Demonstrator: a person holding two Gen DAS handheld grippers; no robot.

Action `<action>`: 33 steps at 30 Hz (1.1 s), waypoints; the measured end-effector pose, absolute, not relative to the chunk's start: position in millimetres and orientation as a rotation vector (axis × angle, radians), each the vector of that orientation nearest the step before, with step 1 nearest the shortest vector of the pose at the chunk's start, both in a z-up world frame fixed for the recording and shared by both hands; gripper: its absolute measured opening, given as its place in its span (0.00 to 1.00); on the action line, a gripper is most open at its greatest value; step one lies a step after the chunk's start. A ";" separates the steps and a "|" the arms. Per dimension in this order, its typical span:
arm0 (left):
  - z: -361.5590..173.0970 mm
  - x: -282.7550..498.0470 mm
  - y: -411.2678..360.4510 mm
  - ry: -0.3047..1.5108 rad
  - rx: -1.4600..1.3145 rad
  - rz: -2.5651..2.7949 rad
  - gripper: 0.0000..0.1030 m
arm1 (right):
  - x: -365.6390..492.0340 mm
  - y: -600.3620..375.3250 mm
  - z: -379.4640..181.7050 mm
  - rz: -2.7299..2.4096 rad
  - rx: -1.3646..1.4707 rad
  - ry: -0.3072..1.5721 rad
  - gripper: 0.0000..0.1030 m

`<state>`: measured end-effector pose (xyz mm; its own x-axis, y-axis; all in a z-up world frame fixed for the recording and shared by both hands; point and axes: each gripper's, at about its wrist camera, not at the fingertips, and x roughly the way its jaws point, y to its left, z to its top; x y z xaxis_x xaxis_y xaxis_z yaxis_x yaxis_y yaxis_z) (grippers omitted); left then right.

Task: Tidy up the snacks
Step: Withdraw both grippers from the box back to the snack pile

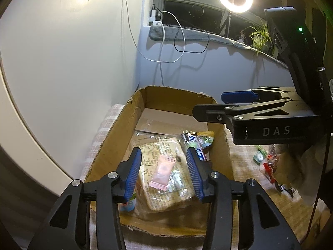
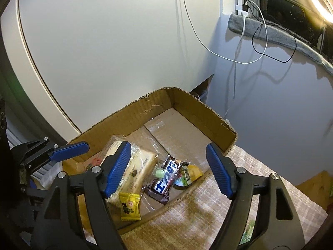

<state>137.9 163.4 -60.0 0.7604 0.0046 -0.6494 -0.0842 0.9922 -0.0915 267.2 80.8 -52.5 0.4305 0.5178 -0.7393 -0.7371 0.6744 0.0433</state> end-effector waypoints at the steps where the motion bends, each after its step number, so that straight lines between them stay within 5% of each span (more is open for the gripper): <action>1: -58.5 136.4 161.8 0.704 -0.116 0.048 0.42 | 265.8 78.6 -50.5 0.796 -0.305 0.798 0.82; 33: -43.3 123.8 56.4 0.707 -0.058 -0.129 0.47 | 212.8 -108.7 -8.4 0.633 -0.238 0.734 0.84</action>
